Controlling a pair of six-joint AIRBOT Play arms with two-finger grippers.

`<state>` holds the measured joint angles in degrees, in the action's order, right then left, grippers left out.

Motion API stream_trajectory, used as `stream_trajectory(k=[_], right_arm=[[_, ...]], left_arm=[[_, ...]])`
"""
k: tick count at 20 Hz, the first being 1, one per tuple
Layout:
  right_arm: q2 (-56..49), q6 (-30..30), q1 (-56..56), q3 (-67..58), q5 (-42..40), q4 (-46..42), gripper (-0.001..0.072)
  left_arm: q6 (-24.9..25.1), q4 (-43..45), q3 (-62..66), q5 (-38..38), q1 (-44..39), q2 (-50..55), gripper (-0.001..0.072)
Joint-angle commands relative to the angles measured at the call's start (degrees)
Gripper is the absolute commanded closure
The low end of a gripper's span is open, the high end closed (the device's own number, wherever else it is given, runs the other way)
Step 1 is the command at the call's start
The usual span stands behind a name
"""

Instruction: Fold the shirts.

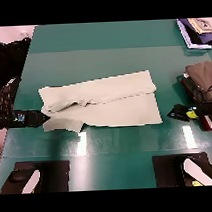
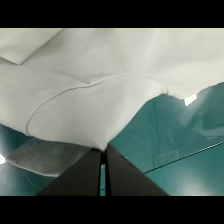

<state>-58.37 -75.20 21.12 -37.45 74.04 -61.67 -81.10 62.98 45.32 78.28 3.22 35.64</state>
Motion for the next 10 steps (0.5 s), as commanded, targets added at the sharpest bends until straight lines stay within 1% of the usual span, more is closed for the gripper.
stream_trajectory(k=[1, 5, 8, 10], right_arm=[[-7.7, 4.1, 0.0, 0.0, -0.5, 5.8, 0.0385], [-12.6, 4.4, 0.0, 0.0, -0.4, 5.6, 0.0384], [-14.0, 4.8, -0.5, 0.0, 0.0, 5.6, 0.0384], [-14.0, 4.9, -3.3, 0.0, 0.0, 4.9, 0.0389]], left_arm=[[-0.2, 0.5, 0.1, 0.5, 0.0, -0.1, 0.0685], [-1.2, 0.6, 0.1, 1.3, 0.0, -0.1, 0.0685], [-1.5, 0.6, 0.1, 1.2, 0.0, -0.1, 0.0685], [-1.6, 0.5, 0.1, 1.3, 0.0, -0.1, 0.0685]])
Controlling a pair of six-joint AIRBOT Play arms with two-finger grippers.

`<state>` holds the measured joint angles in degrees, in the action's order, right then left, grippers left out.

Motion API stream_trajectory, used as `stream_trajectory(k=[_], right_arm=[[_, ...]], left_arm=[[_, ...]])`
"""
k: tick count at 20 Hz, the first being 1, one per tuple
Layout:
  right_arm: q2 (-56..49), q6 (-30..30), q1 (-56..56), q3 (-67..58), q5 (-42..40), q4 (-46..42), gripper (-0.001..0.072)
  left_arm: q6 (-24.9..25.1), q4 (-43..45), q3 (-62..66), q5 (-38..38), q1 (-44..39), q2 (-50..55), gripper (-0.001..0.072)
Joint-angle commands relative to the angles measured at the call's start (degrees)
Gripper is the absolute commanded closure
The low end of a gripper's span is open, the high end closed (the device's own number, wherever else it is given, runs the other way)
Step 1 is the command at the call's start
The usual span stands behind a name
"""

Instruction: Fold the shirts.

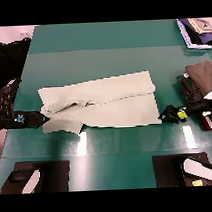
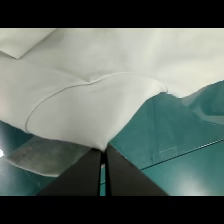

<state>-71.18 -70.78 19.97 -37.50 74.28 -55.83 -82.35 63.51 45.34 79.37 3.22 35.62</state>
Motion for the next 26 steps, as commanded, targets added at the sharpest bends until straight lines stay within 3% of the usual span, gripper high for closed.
stream_trajectory(k=[1, 2, 3, 6, 12, 17, 26], right_arm=[[-0.9, 0.9, -3.9, 0.0, -0.6, -1.6, 0.0441], [-0.2, 1.2, -5.7, 0.0, -0.8, -2.6, 0.0663], [1.2, 1.3, -7.1, 0.0, -0.7, -3.9, 0.0698], [8.7, -1.3, -8.8, -0.3, -0.8, -3.7, 0.0700], [17.1, -6.4, -8.8, -15.7, -4.5, -3.7, 0.0702], [8.5, -6.4, -10.1, -27.9, -5.0, -3.7, 0.0701], [-12.4, -6.3, -18.8, -44.7, -11.5, -4.1, 0.0698]], left_arm=[[-0.4, 0.0, 0.1, 0.3, 0.0, 0.0, 0.0685], [-0.4, 0.0, 0.1, 0.7, 0.0, 0.0, 0.0685], [-0.4, 0.0, 0.1, 1.3, 0.0, 0.0, 0.0685], [-0.3, 1.5, 0.1, 1.6, 0.0, -0.1, 0.0685], [-3.4, 8.3, 0.1, -9.0, 0.0, -0.1, 0.0685], [-3.4, 8.5, 0.1, -22.8, 0.0, 0.1, 0.0685], [-4.4, 8.5, 0.1, -35.2, 0.0, 15.3, 0.0685]])
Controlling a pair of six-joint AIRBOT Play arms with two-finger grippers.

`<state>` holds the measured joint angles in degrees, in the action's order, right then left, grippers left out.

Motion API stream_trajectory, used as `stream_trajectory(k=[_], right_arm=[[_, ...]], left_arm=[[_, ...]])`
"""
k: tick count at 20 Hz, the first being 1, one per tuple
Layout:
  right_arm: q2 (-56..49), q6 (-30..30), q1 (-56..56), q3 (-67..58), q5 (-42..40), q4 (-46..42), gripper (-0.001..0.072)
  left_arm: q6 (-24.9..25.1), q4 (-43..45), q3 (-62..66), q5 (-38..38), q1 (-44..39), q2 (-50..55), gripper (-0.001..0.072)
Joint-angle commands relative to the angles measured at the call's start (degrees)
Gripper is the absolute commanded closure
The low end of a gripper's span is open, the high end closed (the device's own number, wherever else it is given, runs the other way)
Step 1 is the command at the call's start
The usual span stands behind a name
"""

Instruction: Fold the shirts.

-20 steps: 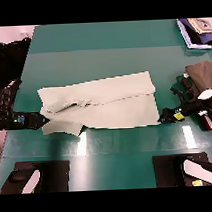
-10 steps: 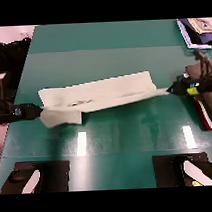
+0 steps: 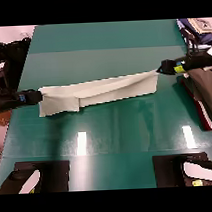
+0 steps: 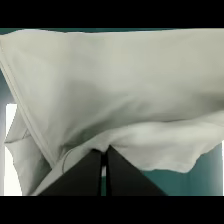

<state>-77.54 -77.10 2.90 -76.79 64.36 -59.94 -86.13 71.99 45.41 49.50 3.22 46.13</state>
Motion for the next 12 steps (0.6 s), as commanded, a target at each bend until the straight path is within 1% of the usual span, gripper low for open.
stream_trajectory(k=[1, 5, 6, 7, 8, 9, 12], right_arm=[[-8.4, 0.0, -1.8, -7.4, -1.1, 0.4, 0.0697], [-15.9, -0.1, -1.8, -13.0, 1.6, 0.4, 0.0693], [-17.3, -0.1, -1.8, -14.0, 2.2, 0.5, 0.0607], [-18.4, -0.1, -1.6, -14.9, 2.6, 0.4, 0.0271], [-19.1, -0.1, -1.2, -15.9, 3.3, 0.5, 0.0040], [-19.2, -0.1, -0.8, -16.8, 4.4, 0.3, 0.0033], [-19.2, 0.0, 2.3, -18.3, 10.3, 0.3, 0.0034]], left_arm=[[-0.9, 0.0, 0.1, -6.3, 0.0, 6.2, 0.0685], [-1.2, 0.1, 0.2, -10.2, 0.0, 9.7, 0.0684], [-2.0, 0.1, 0.2, -12.2, 0.0, 9.8, 0.0682], [-2.2, 0.0, 0.6, -13.4, 0.2, 9.8, 0.0555], [-2.9, 0.1, 1.5, -13.6, 0.3, 9.8, 0.0294], [-3.1, -0.1, 2.6, -12.9, 0.6, 9.8, 0.0250], [-3.0, 0.7, 6.7, -8.3, 0.6, 9.8, 0.0252]])
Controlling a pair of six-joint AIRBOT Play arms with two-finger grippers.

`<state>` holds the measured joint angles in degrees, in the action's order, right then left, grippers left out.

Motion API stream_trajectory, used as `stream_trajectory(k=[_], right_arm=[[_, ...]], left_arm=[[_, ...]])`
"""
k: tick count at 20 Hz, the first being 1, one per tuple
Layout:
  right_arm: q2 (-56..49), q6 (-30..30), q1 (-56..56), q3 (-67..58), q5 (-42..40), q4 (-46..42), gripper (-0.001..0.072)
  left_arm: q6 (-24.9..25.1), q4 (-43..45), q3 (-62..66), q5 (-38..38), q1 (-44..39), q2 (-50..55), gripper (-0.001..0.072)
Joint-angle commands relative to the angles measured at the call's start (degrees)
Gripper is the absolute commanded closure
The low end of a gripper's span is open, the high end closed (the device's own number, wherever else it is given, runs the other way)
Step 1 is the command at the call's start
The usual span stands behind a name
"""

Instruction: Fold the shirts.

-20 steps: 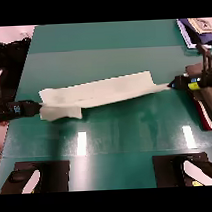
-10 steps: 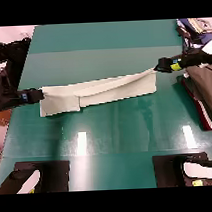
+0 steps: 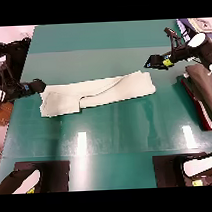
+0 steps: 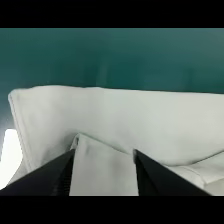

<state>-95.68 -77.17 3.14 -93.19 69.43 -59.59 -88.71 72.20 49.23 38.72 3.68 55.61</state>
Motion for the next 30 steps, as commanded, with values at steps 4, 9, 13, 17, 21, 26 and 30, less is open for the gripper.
stream_trajectory(k=[4, 9, 13, 17, 21, 26, 30], right_arm=[[-1.0, 0.1, 7.3, 3.5, 12.0, 0.0, 0.0035], [-1.1, 2.4, 10.7, 13.7, 7.2, 0.3, 0.0082], [-1.2, 5.7, 10.5, 15.9, 1.9, 7.3, 0.0119], [-5.7, 5.7, 9.7, 10.1, 7.0, 7.6, 0.0119], [-11.1, 5.7, 6.7, 5.0, 11.1, 7.7, 0.0119], [-14.7, 5.7, 3.7, 5.0, 8.1, 15.2, 0.0202], [-14.5, 8.3, 2.6, 5.0, 4.8, 18.3, 0.0698]], left_arm=[[2.0, -0.3, 3.8, 8.3, 0.2, 0.3, 0.0684], [2.1, -0.5, 3.8, 10.0, 0.2, 0.3, 0.0684], [2.1, -0.6, 3.8, 10.7, 0.2, 0.3, 0.0684], [2.1, -0.6, 3.8, 11.7, 0.2, 0.3, 0.0684], [2.1, -0.7, 3.8, 12.8, 0.2, 0.3, 0.0684], [2.1, -0.7, 3.8, 16.6, 0.2, 0.3, 0.0684], [2.1, -2.4, 3.8, 19.3, 0.2, 0.3, 0.0684]])
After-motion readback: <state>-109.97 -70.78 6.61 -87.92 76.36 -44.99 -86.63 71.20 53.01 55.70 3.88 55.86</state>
